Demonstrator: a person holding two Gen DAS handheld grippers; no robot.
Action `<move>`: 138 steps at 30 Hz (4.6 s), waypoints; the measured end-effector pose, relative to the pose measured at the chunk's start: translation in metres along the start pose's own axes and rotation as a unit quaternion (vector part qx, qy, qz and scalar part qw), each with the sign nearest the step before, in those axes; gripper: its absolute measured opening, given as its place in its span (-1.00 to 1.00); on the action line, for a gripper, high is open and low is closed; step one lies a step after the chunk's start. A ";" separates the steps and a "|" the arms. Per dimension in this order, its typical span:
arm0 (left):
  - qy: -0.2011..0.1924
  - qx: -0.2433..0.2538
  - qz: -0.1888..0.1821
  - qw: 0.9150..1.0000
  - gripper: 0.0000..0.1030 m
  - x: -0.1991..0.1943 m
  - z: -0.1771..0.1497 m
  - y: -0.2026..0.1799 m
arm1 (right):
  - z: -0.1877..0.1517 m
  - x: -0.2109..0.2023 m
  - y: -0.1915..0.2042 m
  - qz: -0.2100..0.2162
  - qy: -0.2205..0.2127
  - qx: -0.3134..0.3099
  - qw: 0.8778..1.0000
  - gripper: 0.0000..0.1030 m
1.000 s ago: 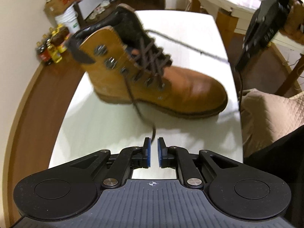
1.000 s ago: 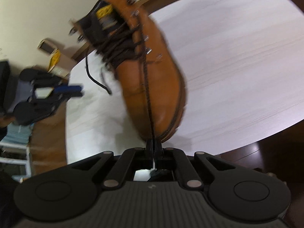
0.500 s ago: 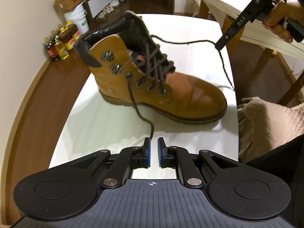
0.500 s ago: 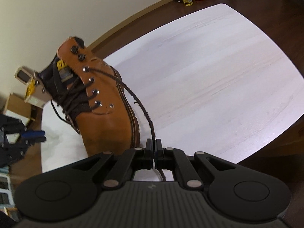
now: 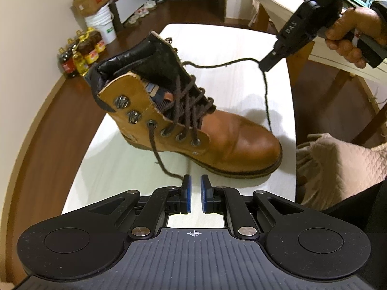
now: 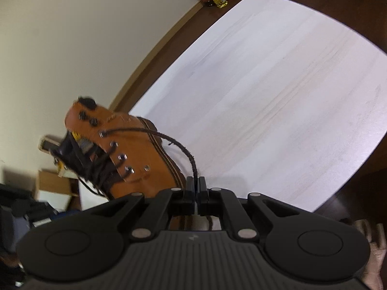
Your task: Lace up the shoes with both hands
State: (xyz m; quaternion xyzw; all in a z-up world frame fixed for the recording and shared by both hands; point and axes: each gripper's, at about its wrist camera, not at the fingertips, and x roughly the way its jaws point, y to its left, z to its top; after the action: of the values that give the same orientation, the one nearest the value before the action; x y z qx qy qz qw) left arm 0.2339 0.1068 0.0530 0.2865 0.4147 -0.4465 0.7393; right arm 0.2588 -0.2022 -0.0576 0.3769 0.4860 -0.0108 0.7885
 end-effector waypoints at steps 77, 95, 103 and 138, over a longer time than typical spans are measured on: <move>-0.067 -0.086 -0.048 0.993 -0.60 -0.009 0.032 0.004 | -0.023 0.029 0.008 0.191 -0.030 0.244 0.950 -0.95; -0.104 -0.010 -0.068 0.992 -0.52 0.030 0.071 -0.023 | -0.035 0.006 0.012 0.252 0.003 0.280 0.926 -0.94; -0.101 0.009 -0.093 0.991 -0.94 0.024 0.064 -0.024 | -0.033 0.001 0.017 0.253 0.004 0.272 0.928 -0.94; -0.034 -0.002 -0.114 0.993 -0.94 0.018 0.049 0.003 | -0.069 0.051 0.033 0.263 0.032 0.253 0.931 -0.65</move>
State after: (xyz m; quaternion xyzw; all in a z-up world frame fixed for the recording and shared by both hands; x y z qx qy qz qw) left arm 0.2584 0.0616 0.0611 0.2205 0.4200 -0.5367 0.6978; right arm 0.2461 -0.1194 -0.0945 0.6780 0.3753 0.0865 0.6260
